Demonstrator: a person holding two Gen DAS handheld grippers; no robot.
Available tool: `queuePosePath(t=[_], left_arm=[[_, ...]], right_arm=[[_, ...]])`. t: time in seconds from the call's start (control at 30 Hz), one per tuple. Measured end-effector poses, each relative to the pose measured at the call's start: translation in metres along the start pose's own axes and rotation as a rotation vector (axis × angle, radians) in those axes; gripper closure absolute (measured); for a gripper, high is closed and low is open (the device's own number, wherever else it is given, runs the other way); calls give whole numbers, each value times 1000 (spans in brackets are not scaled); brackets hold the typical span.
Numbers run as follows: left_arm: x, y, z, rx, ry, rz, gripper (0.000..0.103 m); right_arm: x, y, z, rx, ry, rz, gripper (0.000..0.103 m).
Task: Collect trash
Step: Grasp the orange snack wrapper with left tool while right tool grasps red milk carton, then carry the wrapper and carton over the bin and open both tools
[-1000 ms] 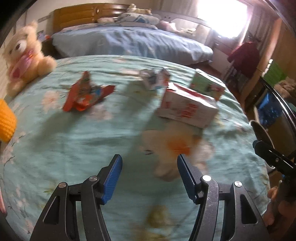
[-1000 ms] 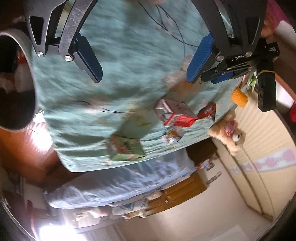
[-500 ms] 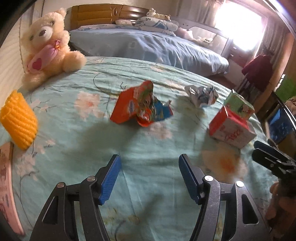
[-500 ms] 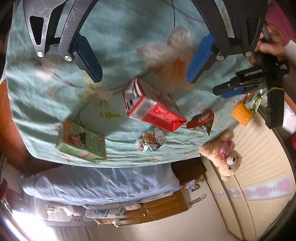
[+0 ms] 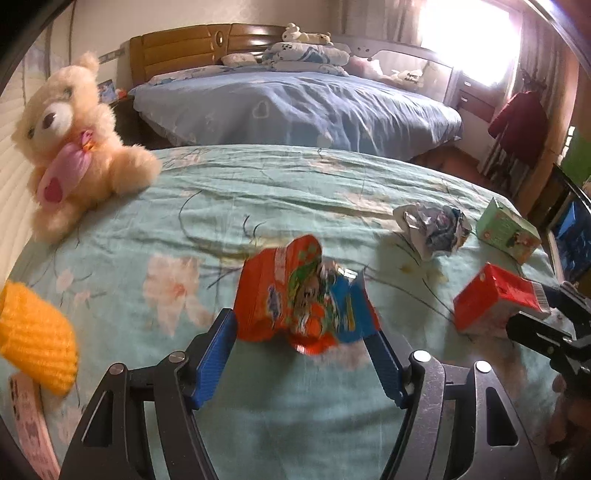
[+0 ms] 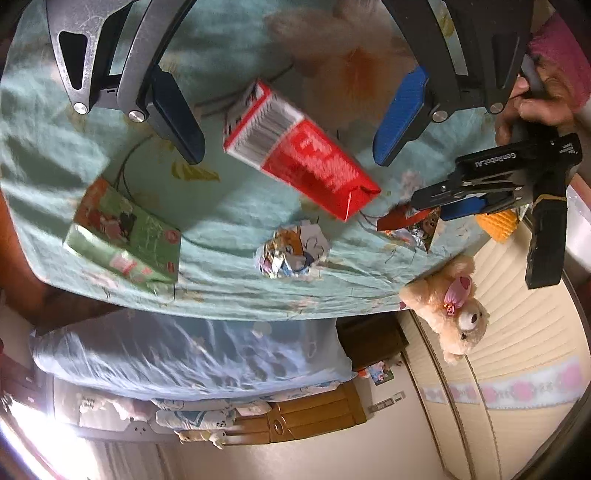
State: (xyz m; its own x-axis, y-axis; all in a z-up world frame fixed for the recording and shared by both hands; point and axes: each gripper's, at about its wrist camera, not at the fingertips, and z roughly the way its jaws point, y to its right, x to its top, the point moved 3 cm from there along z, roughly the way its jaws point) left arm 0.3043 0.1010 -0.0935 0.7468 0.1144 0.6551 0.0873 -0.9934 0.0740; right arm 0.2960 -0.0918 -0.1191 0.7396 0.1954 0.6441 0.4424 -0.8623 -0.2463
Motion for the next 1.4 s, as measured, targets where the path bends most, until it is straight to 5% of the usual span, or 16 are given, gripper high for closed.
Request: queuePosePath(t=[0.07,0.13,0.2,0.3,0.67,1.4], left_arm=[[2,1,6,-1,1,13,36],[3,1,12,-25,-7,8,58],[4,-1,17,-35,-20,-2,67],[6,-4,16,-42,-6,-14,75],[-11,14,-12,-108,17,-26,79],[-39,132,-57,-297,-1,135,79]], right_arm=[[2,-2,1,-7,0,-17,13],[2,-4,4,-14,-4,-29,29],[0,-4,10,-15,-34,-22,57],[-2,-1,9,-13,-30,1,67],[-24,4,-21,9,1,91,70],[-78,60,-120,-111,121,259,71]])
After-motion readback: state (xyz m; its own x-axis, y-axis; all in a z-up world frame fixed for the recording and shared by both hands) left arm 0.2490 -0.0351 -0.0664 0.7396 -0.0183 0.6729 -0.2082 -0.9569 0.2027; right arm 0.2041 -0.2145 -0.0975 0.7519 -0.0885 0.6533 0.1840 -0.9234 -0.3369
